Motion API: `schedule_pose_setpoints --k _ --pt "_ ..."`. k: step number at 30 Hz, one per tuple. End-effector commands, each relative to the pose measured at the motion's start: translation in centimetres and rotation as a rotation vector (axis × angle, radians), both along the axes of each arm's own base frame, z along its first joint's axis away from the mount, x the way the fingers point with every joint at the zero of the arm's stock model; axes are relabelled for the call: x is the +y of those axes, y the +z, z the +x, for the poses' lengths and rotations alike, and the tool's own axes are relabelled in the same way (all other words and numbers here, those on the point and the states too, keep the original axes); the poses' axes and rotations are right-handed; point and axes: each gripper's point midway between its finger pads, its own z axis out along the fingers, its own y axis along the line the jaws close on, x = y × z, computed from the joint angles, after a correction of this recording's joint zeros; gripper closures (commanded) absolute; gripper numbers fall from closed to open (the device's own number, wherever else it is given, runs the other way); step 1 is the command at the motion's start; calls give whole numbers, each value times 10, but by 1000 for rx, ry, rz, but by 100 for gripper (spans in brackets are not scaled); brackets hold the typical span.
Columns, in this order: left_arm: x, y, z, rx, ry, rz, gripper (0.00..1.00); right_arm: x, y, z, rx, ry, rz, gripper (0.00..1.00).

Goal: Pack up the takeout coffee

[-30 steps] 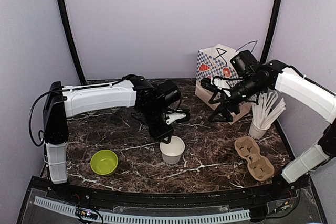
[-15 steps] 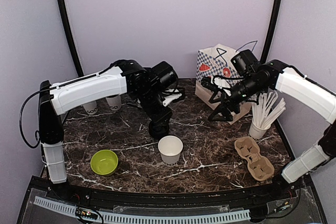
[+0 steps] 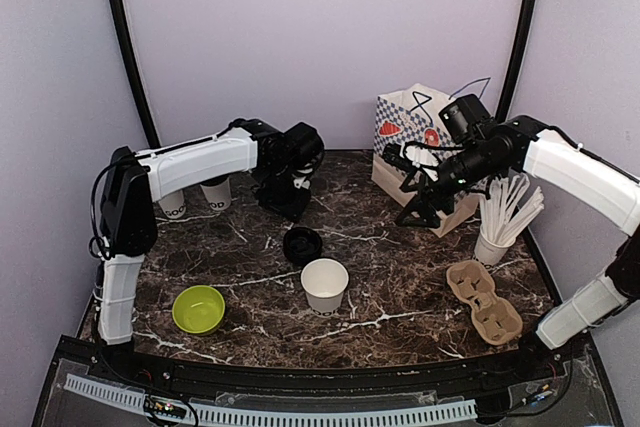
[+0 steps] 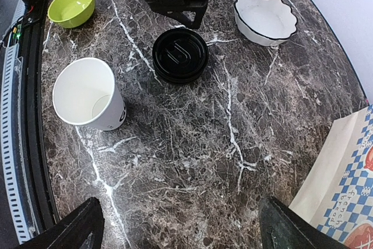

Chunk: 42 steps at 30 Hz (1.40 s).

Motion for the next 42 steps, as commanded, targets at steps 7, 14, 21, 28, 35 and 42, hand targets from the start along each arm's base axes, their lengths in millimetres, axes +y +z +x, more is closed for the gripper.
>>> schedule_pose_setpoints --k 7,14,21,28,35,42 --pt "8 -28 0 104 105 -45 49 2 -1 6 3 -12 10 7" --pt "13 -49 -8 170 129 -35 54 2 -2 5 8 -7 13 7" --pt "13 -56 -14 199 124 -32 62 2 -5 4 10 -8 10 7" --pt "12 -62 -16 217 118 -34 79 2 -6 5 14 -8 9 7" --pt "14 -51 -12 196 115 -24 86 3 -9 5 19 -7 6 7" --pt "9 -18 -6 148 91 -61 86 2 -9 5 18 -6 5 7"
